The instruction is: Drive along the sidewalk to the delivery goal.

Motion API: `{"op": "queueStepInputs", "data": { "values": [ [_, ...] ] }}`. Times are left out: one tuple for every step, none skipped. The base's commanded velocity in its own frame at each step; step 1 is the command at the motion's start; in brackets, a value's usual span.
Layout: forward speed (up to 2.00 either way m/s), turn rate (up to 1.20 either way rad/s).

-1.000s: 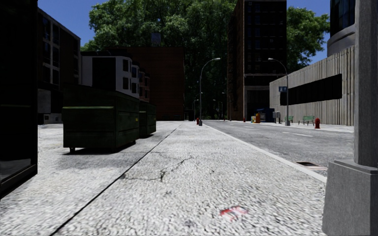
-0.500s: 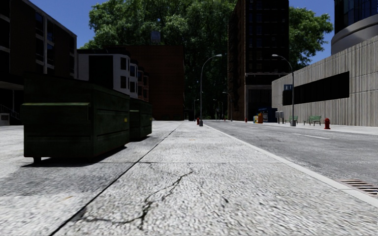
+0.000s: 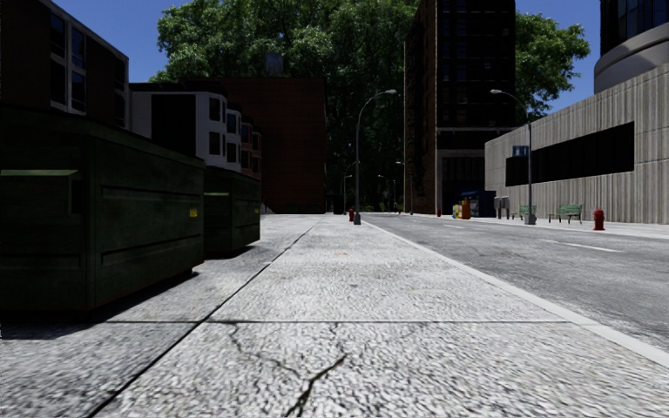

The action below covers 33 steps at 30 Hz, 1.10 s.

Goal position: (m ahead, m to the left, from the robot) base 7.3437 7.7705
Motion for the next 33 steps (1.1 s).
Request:
{"op": "queueStepInputs", "data": {
  "values": [
    [2.0,0.0],
    [2.0,0.0],
    [2.0,0.0],
    [2.0,0.0],
    [2.0,0.0],
    [2.0,0.0],
    [2.0,0.0],
    [2.0,0.0],
    [2.0,0.0],
    [2.0,0.0],
    [2.0,0.0],
    [2.0,0.0],
    [2.0,0.0],
    [2.0,0.0],
    [2.0,0.0],
    [2.0,0.0],
    [2.0,0.0],
    [2.0,0.0],
    [2.0,0.0],
    [2.0,0.0],
    [2.0,0.0],
    [2.0,0.0],
    [2.0,0.0],
    [2.0,0.0],
    [2.0,0.0],
    [2.0,0.0],
    [2.0,0.0],
    [2.0,0.0],
    [2.0,0.0],
    [2.0,0.0],
    [2.0,0.0],
    [2.0,0.0],
    [2.0,0.0]
  ]
}}
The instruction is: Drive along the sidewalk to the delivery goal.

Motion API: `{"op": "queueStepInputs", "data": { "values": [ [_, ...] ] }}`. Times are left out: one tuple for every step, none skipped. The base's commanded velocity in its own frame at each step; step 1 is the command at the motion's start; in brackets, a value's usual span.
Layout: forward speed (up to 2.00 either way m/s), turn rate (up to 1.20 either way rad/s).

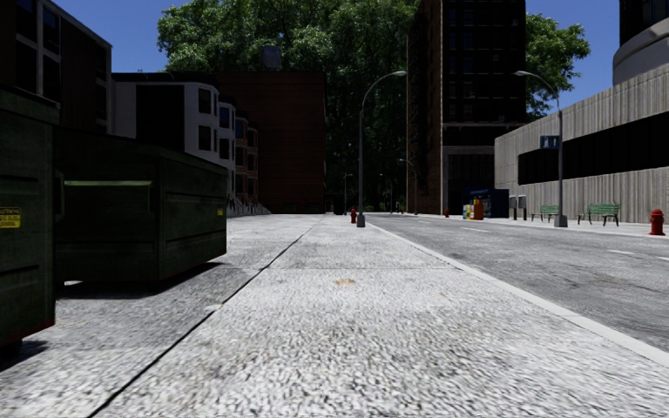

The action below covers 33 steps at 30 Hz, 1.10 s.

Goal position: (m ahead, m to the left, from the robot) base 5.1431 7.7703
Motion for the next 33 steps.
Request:
{"op": "queueStepInputs", "data": {
  "values": [
    [2.0,0.0],
    [2.0,0.0],
    [2.0,0.0],
    [2.0,0.0],
    [2.0,0.0],
    [2.0,0.0],
    [2.0,0.0],
    [2.0,0.0],
    [2.0,0.0],
    [2.0,0.0],
    [2.0,0.0],
    [2.0,0.0],
    [2.0,0.0],
    [2.0,0.0],
    [2.0,0.0],
    [2.0,0.0],
    [2.0,0.0],
    [2.0,0.0],
    [2.0,0.0],
    [2.0,0.0],
    [2.0,0.0],
    [2.0,0.0],
    [2.0,0.0],
    [2.0,0.0],
    [2.0,0.0],
    [2.0,0.0],
    [2.0,0.0],
    [2.0,0.0],
    [2.0,0.0],
    [2.0,0.0],
    [2.0,0.0],
    [2.0,0.0],
    [2.0,0.0]
  ]
}}
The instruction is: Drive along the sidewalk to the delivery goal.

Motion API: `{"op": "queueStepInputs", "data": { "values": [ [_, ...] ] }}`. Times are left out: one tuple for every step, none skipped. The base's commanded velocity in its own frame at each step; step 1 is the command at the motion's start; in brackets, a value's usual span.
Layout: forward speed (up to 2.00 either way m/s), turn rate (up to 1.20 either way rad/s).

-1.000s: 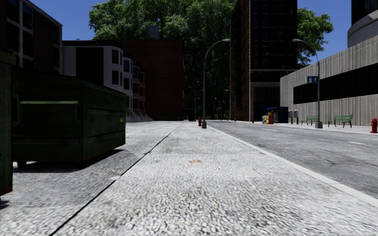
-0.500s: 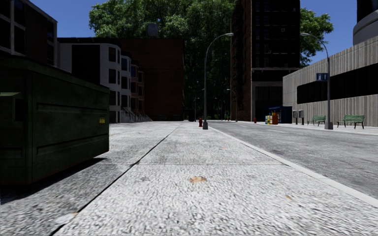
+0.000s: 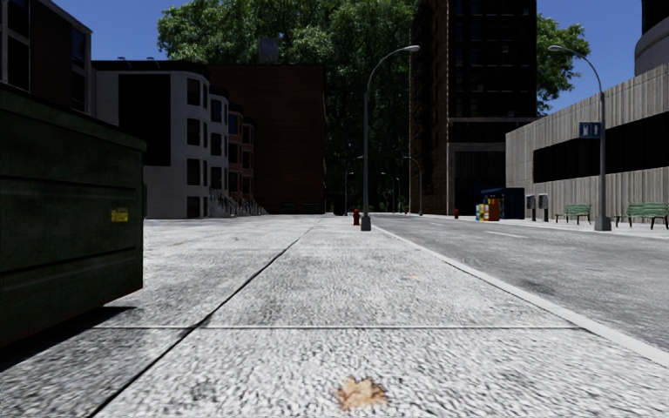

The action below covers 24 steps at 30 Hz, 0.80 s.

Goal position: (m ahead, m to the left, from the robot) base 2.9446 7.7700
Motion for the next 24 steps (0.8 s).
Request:
{"op": "queueStepInputs", "data": {
  "values": [
    [2.0,0.0],
    [2.0,0.0],
    [2.0,0.0],
    [2.0,0.0],
    [2.0,0.0],
    [2.0,0.0],
    [2.0,0.0],
    [2.0,0.0],
    [2.0,0.0],
    [2.0,0.0],
    [2.0,0.0],
    [2.0,0.0],
    [2.0,0.0],
    [2.0,0.0],
    [2.0,0.0],
    [2.0,0.0],
    [2.0,0.0],
    [2.0,0.0],
    [2.0,0.0],
    [2.0,0.0],
    [2.0,0.0],
    [2.0,0.0],
    [2.0,0.0],
    [2.0,0.0]
  ]
}}
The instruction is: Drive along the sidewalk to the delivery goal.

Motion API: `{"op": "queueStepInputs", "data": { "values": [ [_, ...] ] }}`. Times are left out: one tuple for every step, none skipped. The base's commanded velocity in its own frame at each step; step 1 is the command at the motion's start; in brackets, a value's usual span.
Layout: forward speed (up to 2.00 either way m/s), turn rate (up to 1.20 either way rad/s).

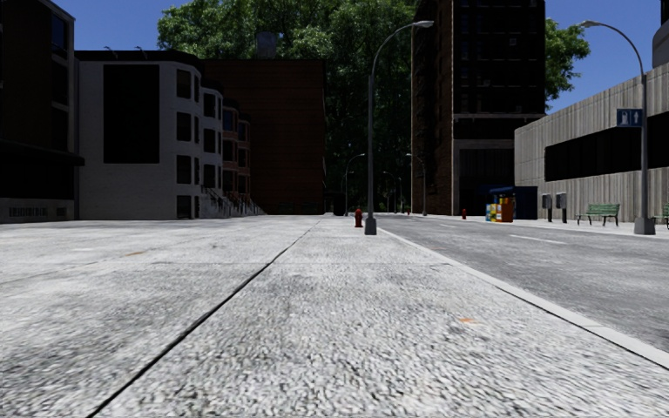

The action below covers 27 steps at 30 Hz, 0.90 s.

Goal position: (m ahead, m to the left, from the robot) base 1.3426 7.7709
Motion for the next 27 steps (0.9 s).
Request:
{"op": "queueStepInputs", "data": {
  "values": [
    [2.0,0.0],
    [2.0,0.0],
    [2.0,0.0],
    [2.0,0.0],
    [2.0,0.0],
    [2.0,0.0],
    [2.0,0.0],
    [2.0,0.0],
    [2.0,0.0],
    [2.0,0.0],
    [2.0,0.0],
    [2.0,0.0],
    [2.0,0.0],
    [2.0,0.0],
    [2.0,0.0],
    [2.0,0.0],
    [2.0,0.0],
    [2.0,0.0],
    [2.0,0.0],
    [2.0,0.0],
    [2.0,0.0],
    [2.0,0.0],
    [2.0,0.0],
    [2.0,0.1],
    [2.0,0.1],
    [2.0,0.17],
    [2.0,0.24]
  ]
}}
